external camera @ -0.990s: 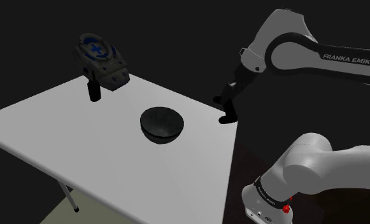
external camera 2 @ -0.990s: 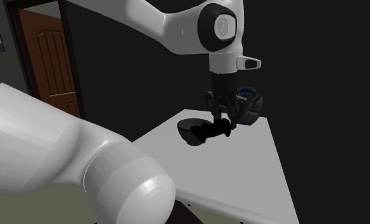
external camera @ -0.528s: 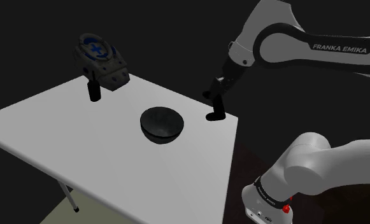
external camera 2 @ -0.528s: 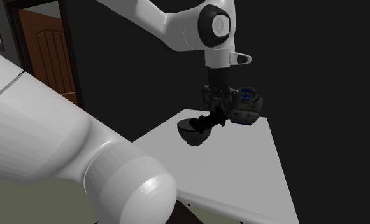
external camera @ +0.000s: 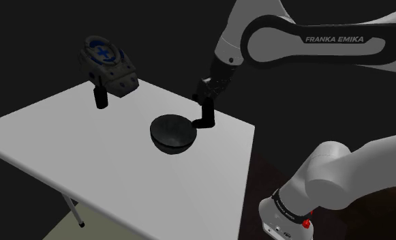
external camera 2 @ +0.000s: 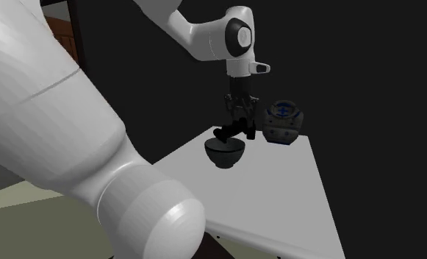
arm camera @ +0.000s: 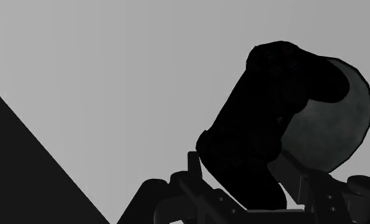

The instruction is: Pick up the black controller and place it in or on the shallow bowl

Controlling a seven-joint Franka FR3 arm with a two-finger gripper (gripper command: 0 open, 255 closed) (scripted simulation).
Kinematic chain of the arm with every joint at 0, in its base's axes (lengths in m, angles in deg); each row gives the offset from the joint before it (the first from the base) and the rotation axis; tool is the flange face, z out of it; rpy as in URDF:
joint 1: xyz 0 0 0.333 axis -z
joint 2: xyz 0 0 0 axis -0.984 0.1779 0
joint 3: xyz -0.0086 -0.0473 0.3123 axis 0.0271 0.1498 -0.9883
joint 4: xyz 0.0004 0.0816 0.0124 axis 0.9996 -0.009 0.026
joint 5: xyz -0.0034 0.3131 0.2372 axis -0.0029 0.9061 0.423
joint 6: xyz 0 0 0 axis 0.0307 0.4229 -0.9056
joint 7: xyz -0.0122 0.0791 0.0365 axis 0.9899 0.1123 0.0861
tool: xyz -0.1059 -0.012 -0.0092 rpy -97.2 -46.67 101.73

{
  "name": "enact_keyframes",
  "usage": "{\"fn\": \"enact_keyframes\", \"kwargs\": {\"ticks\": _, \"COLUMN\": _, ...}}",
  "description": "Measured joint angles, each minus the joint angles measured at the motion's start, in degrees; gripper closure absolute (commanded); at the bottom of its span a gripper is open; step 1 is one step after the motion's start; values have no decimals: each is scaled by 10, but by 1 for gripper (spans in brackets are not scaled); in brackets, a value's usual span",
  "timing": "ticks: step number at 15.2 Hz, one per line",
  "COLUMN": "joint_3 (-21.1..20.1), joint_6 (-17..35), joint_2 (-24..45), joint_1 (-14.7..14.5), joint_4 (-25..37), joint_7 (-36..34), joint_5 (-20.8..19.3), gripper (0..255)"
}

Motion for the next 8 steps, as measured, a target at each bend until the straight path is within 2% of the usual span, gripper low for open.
{"fn": "enact_keyframes", "kwargs": {"ticks": 6, "joint_3": -54, "joint_6": 1, "joint_2": 117, "joint_1": -7, "joint_4": 117, "joint_7": -71, "joint_5": -15, "gripper": 255}}
{"fn": "enact_keyframes", "kwargs": {"ticks": 8, "joint_3": -60, "joint_6": 10, "joint_2": 132, "joint_1": -8, "joint_4": 123, "joint_7": -80, "joint_5": -18, "gripper": 255}}
